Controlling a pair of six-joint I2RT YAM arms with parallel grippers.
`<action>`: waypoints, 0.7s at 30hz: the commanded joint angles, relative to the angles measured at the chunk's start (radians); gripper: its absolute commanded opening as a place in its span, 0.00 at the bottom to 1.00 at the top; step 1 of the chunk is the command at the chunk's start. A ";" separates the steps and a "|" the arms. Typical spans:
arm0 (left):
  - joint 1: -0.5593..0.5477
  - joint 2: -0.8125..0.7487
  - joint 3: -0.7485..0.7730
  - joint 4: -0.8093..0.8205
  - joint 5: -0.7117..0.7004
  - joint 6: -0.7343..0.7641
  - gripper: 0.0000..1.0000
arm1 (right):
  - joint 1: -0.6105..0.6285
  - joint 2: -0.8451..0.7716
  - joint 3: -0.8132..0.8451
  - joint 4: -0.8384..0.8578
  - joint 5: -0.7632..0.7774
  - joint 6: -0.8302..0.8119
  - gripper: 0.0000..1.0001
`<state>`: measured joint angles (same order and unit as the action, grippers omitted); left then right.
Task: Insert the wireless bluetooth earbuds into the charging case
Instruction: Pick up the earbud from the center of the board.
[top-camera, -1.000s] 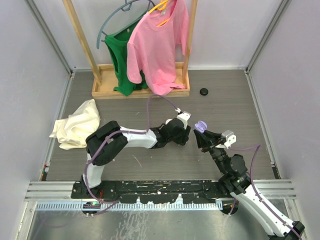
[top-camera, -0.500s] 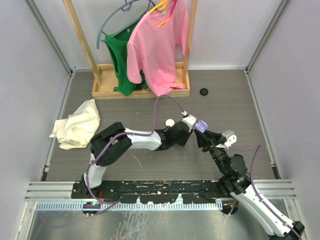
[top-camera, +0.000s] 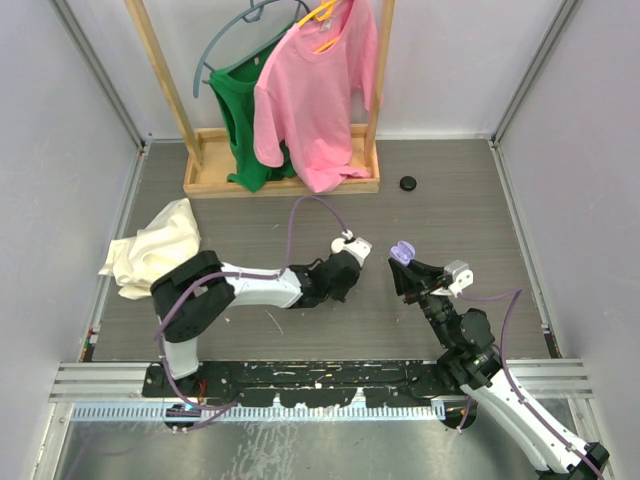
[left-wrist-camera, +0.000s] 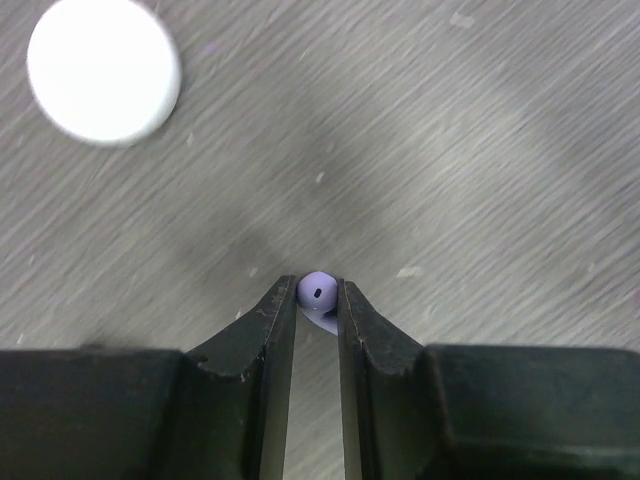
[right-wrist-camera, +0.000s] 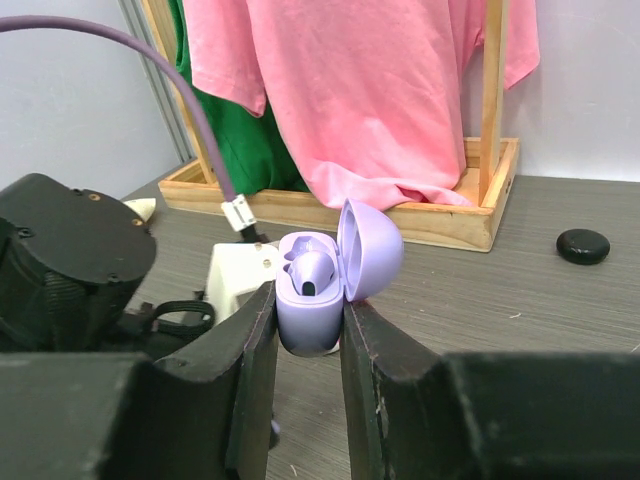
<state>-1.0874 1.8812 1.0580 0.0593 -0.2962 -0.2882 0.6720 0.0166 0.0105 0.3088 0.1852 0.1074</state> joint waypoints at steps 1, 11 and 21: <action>-0.005 -0.120 -0.045 -0.123 -0.062 -0.053 0.23 | 0.002 -0.011 -0.010 0.041 0.001 -0.004 0.01; -0.005 -0.291 -0.177 -0.301 -0.056 -0.124 0.24 | 0.003 0.016 -0.011 0.059 -0.014 -0.004 0.01; -0.005 -0.321 -0.224 -0.383 -0.053 -0.140 0.26 | 0.002 0.036 -0.012 0.073 -0.024 -0.002 0.01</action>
<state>-1.0874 1.6028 0.8452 -0.2840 -0.3363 -0.4068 0.6720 0.0486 0.0105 0.3187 0.1699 0.1074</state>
